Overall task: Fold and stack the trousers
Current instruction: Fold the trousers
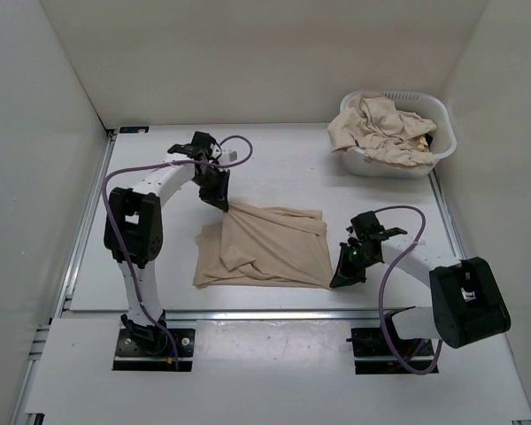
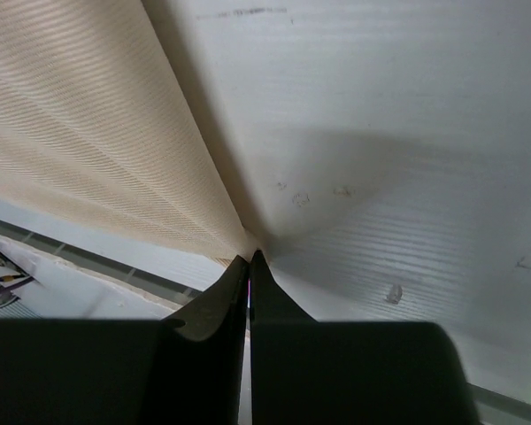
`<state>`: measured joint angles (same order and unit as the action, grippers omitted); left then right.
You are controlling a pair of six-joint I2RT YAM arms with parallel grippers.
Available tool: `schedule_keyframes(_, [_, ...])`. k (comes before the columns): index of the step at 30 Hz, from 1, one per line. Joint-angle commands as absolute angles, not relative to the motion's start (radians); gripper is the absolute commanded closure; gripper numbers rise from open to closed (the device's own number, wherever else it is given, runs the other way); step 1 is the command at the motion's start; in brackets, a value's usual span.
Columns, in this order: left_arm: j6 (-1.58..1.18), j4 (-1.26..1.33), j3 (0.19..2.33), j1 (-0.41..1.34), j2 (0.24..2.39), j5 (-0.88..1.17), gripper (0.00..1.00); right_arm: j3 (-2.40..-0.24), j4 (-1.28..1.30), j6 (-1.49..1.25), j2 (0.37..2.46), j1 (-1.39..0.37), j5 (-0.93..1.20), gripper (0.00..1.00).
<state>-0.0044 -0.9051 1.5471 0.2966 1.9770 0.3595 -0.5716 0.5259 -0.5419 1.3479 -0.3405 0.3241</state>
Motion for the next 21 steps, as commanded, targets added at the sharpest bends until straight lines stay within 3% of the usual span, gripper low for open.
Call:
schedule_keyframes(1, [0.000,-0.887,1.594,0.284,1.956,0.301,0.86,-0.534,0.572,-0.522,1.319,-0.339,0.284,1.00])
schedule_keyframes(2, [0.000,-0.887,1.594,0.284,1.956,0.301,0.81,-0.534,0.559,-0.522,1.319,-0.339,0.304,1.00])
schedule_keyframes(4, [0.000,-0.904,1.585,0.307,1.956,0.301,0.58,-0.547,0.549,-0.522,1.330,-0.339,0.313,0.99])
schedule_keyframes(5, [0.000,-0.914,1.566,0.307,1.956,0.301,0.52,-0.557,0.549,-0.522,1.330,-0.339,0.330,0.95])
schedule_keyframes(6, [0.000,-0.914,1.557,0.307,1.956,0.289,0.45,-0.575,0.549,-0.522,1.341,-0.339,0.330,0.82])
schedule_keyframes(7, [0.000,-0.914,1.557,0.307,1.933,0.255,0.34,-0.584,0.549,-0.509,1.351,-0.339,0.340,0.75])
schedule_keyframes(13, [0.000,-0.954,1.448,0.342,1.712,0.158,0.31,-0.618,0.618,-0.476,1.351,-0.339,0.298,0.62])
schedule_keyframes(17, [0.000,-0.983,1.246,0.440,1.595,0.107,0.32,-0.618,0.606,-0.488,1.351,-0.339,0.298,0.62])
schedule_keyframes(21, [0.000,-0.994,1.121,0.440,1.652,0.210,0.33,-0.627,0.583,-0.506,1.370,-0.339,0.298,0.62])
